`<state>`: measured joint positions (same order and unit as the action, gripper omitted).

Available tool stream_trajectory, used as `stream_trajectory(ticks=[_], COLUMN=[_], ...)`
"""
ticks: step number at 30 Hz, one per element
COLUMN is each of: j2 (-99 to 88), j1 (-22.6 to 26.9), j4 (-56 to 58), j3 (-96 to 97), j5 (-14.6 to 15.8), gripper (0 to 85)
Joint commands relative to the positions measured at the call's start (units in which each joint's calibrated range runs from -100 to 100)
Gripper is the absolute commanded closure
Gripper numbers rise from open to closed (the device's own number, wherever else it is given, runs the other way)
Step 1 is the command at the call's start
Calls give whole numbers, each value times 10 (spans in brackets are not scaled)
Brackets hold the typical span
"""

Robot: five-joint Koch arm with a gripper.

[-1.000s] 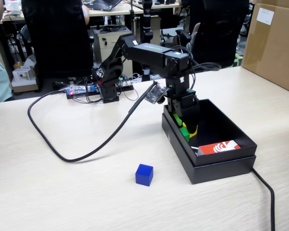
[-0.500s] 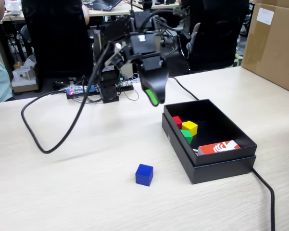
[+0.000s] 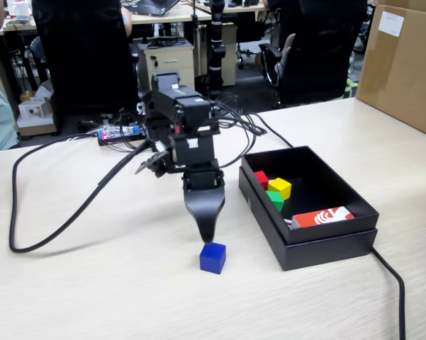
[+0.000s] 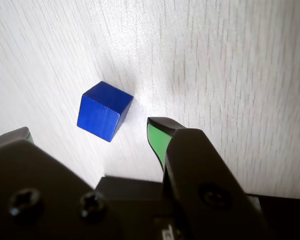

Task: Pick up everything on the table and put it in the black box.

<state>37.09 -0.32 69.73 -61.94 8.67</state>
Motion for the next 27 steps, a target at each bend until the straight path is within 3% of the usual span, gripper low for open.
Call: stream_trajectory(ticks=[1, 8, 12, 16, 20, 27], j2=[10, 88, 99, 91, 23, -319], j1=[0, 4, 5, 4, 4, 39], j4=[-7, -9, -9, -7, 12, 14], j3=[-59, -94, -91, -89, -69, 110], j5=[-2, -3, -3, -3, -4, -8], gripper=[391, 416, 630, 741, 742, 741])
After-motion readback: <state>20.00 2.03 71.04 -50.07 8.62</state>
